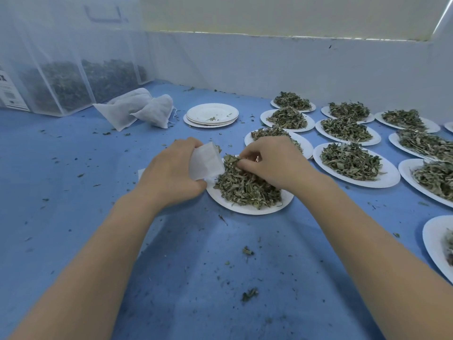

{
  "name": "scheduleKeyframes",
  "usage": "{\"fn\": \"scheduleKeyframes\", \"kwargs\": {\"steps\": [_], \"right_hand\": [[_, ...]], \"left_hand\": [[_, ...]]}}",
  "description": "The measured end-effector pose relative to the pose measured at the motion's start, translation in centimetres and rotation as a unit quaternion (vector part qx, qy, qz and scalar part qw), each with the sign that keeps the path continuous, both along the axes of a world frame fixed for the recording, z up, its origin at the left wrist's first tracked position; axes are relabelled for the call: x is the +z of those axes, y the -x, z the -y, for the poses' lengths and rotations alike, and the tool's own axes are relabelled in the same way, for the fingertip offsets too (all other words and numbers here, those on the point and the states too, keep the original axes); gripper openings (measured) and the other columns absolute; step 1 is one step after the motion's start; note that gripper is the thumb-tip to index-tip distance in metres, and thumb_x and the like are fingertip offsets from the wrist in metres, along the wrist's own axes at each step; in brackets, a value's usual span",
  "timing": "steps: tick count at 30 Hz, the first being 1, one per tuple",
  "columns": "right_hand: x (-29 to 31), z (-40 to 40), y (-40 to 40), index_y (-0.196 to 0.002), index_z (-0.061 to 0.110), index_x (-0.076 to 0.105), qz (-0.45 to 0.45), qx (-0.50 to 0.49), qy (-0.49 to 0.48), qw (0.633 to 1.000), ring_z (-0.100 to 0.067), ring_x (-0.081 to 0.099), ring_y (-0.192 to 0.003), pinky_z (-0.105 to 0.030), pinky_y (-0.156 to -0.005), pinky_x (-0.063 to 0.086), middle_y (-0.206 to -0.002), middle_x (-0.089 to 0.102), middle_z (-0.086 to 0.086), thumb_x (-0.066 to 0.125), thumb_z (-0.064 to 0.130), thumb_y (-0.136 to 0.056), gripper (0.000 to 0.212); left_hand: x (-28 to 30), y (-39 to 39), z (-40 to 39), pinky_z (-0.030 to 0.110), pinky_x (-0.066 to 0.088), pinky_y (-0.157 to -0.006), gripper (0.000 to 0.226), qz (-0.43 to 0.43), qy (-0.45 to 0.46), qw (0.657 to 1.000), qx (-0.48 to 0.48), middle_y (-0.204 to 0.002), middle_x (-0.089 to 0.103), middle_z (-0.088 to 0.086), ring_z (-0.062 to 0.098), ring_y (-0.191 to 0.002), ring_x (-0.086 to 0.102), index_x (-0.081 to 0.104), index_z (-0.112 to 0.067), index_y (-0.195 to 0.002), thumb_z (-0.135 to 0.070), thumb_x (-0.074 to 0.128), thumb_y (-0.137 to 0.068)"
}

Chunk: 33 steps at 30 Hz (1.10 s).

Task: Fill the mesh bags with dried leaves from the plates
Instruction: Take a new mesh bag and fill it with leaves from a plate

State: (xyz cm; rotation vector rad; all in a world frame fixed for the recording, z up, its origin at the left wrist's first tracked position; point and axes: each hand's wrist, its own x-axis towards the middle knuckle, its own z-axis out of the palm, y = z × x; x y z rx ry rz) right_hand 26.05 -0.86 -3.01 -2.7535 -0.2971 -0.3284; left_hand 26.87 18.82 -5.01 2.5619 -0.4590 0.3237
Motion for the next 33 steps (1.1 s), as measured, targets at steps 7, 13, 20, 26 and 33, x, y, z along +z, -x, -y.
{"fn": "scheduleKeyframes", "kwargs": {"steps": [7, 13, 20, 26, 33], "right_hand": [[2.3, 1.2, 0.5, -0.098, 0.027, 0.073, 0.064, 0.037, -0.033, 0.997, -0.012, 0.048, -0.080, -0.027, -0.071, 0.035, -0.077, 0.051, 0.006, 0.063, 0.034, -0.087, 0.016], [3.3, -0.3, 1.3, -0.106, 0.024, 0.072, 0.055, 0.105, 0.090, 0.989, -0.012, 0.046, -0.103, -0.035, -0.090, 0.040, -0.105, 0.060, -0.002, 0.061, 0.031, -0.088, 0.021], [2.9, -2.2, 1.7, -0.091, 0.008, 0.074, 0.102, 0.121, 0.036, 0.987, -0.030, 0.058, -0.079, -0.033, -0.075, 0.042, -0.088, 0.064, -0.017, 0.062, 0.015, -0.084, 0.015], [2.5, -2.2, 2.4, -0.097, 0.038, 0.072, -0.073, 0.166, -0.178, 0.967, 0.001, 0.064, -0.088, -0.019, -0.084, 0.049, -0.091, 0.073, 0.011, 0.071, 0.022, -0.079, 0.024], [2.3, 0.4, 0.8, -0.100, 0.030, 0.072, 0.016, 0.046, -0.144, 0.988, 0.007, 0.060, -0.081, -0.001, -0.071, 0.038, -0.080, 0.065, 0.023, 0.071, 0.028, -0.081, 0.019]], "left_hand": [[-0.2, 0.1, 0.0, 0.035, 0.040, -0.085, 0.049, 0.002, 0.003, 1.000, -0.001, -0.111, 0.053, -0.001, 0.021, -0.099, 0.048, 0.048, -0.023, -0.115, -0.022, 0.069, -0.071], [0.0, 0.4, 0.4, 0.031, 0.039, -0.079, 0.051, 0.009, 0.016, 1.000, -0.014, -0.108, 0.053, -0.003, 0.018, -0.095, 0.048, 0.048, -0.023, -0.115, -0.023, 0.070, -0.069], [0.0, 0.8, 1.5, 0.032, 0.039, -0.071, 0.049, 0.053, 0.010, 0.998, -0.032, -0.097, 0.054, -0.002, 0.023, -0.088, 0.051, 0.050, -0.019, -0.113, -0.021, 0.069, -0.068], [0.1, 1.2, 1.8, 0.029, 0.037, -0.065, 0.034, 0.043, 0.095, 0.994, -0.021, -0.082, 0.053, -0.010, 0.017, -0.078, 0.050, 0.048, -0.029, -0.091, -0.038, 0.065, -0.063], [0.0, 0.7, 0.9, 0.028, 0.032, -0.070, 0.046, 0.023, 0.074, 0.996, 0.037, -0.093, 0.052, -0.012, 0.013, -0.086, 0.042, 0.052, -0.030, -0.107, -0.035, 0.070, -0.065]]}}
